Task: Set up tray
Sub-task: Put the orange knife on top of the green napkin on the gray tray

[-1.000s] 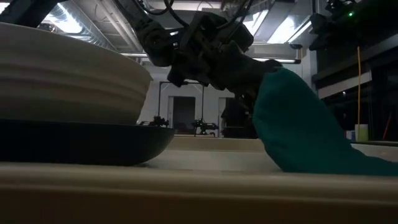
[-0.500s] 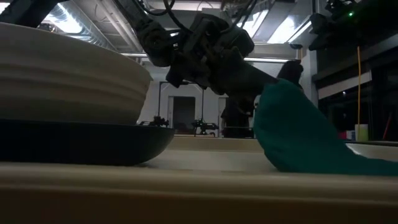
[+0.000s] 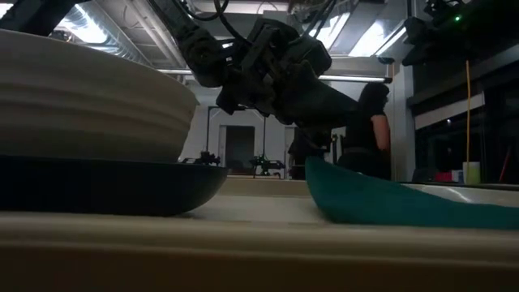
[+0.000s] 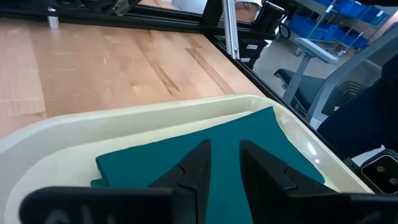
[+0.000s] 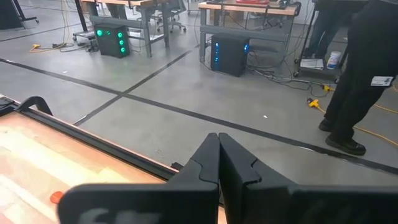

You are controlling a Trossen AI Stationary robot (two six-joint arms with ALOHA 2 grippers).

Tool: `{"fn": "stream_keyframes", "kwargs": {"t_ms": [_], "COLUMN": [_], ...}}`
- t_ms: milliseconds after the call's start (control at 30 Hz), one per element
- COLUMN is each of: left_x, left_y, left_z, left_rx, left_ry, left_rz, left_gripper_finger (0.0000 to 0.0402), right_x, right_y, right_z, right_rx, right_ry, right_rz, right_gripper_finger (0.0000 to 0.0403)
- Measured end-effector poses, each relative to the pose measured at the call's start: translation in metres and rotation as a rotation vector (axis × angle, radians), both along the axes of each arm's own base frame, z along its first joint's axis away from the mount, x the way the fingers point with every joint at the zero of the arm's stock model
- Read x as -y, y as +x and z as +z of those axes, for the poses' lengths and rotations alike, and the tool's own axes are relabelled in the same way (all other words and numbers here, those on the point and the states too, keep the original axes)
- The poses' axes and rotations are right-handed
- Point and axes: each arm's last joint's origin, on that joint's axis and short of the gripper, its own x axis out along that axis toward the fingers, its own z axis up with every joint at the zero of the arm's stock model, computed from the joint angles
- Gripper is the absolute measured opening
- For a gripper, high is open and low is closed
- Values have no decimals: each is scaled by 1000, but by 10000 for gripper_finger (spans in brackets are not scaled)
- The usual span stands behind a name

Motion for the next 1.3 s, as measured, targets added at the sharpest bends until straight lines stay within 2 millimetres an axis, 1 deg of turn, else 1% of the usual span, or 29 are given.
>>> {"fn": "stream_keyframes", "kwargs": {"t_ms": [167,267,333,400,467,533,600,700,767,833,967,1100,1200,1300], "left_x": [0,0,-2,-7,-15,-24,-33,-43,-48,-51,-53,-51,-49,-47], "left_y": [1,4,6,3,-5,-16,-29,-57,-77,-96,-134,-165,-182,-191], "left_z": [1,11,30,62,98,128,153,192,213,228,251,260,267,268], "left_rx": [-11,50,153,309,457,524,559,593,588,564,478,361,338,308], "left_ry": [-27,-82,-136,-176,-185,-164,-110,3,86,172,295,357,393,403], "left_rz": [13,36,55,90,153,230,292,377,456,546,725,875,917,917], "left_gripper_finger": [77,78,79,78,73,65,57,45,38,33,29,28,20,4], "right_x": [0,-1,-1,-2,-3,-4,-6,-8,-9,-10,-11,-10,-8,-6], "right_y": [0,2,3,4,5,7,9,12,13,14,17,23,28,34], "right_z": [0,0,0,0,1,1,4,9,12,16,22,23,22,22], "right_rx": [-11,-23,-22,-16,-3,19,71,161,211,243,294,316,322,340], "right_ry": [0,-4,-10,-5,0,9,19,32,31,10,-21,-11,-1,18], "right_rz": [17,66,109,151,205,276,363,471,520,561,606,644,662,674], "right_gripper_finger": [0,0,0,0,0,0,0,2,2,2,2,2,2,2]}}
